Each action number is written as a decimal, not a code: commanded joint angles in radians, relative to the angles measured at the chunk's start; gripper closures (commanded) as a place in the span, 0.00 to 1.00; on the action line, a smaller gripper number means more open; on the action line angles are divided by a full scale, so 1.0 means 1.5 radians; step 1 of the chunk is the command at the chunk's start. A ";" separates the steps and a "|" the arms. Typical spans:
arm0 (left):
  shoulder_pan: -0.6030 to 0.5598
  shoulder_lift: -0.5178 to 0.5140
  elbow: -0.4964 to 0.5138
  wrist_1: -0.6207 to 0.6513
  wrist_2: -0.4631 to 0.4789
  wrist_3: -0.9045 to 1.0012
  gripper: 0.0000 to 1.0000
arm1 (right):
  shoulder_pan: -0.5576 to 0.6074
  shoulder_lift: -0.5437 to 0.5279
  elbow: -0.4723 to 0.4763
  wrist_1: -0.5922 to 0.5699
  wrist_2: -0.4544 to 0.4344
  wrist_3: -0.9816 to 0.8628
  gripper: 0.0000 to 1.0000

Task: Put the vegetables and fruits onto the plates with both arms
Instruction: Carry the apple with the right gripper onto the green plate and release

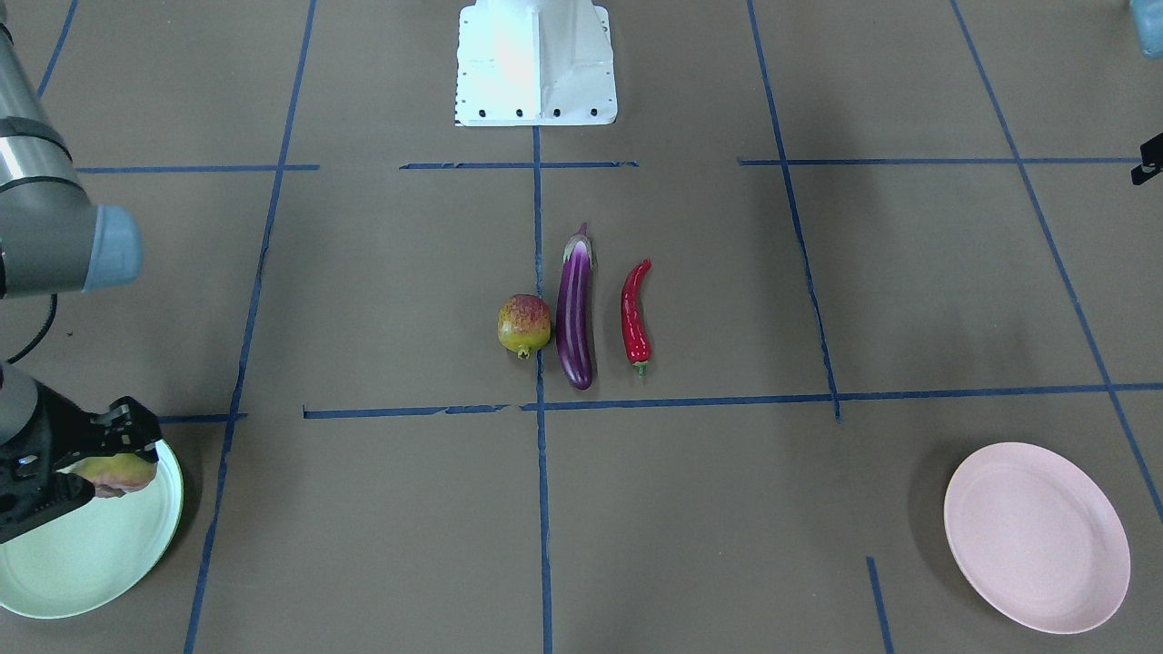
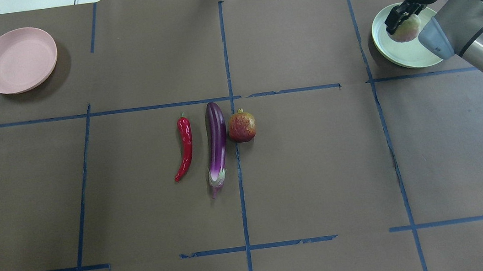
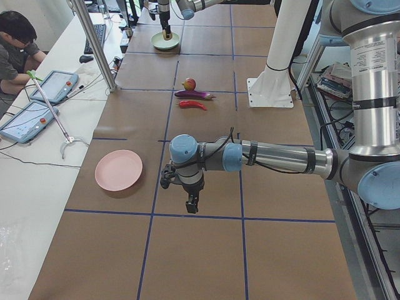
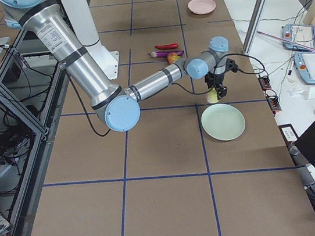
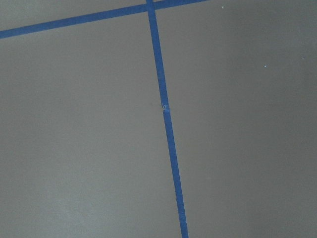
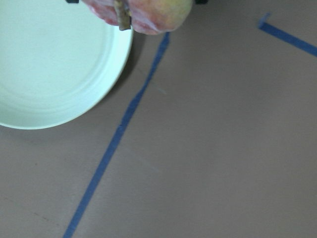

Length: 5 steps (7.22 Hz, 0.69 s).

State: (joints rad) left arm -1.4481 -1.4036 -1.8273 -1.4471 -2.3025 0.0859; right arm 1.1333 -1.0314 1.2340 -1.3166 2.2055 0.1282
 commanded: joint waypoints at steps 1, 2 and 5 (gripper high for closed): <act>0.000 -0.001 0.000 0.000 0.000 0.000 0.00 | 0.019 -0.021 -0.078 0.094 0.026 -0.030 0.68; 0.000 0.000 0.000 -0.001 0.000 0.000 0.00 | 0.019 -0.030 -0.078 0.095 0.027 -0.028 0.45; 0.000 -0.003 -0.006 -0.002 0.000 -0.001 0.00 | 0.019 -0.048 -0.077 0.096 0.027 0.024 0.00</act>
State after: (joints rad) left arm -1.4481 -1.4055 -1.8309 -1.4491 -2.3025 0.0856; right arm 1.1611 -1.0914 1.1178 -1.1730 2.2455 0.1178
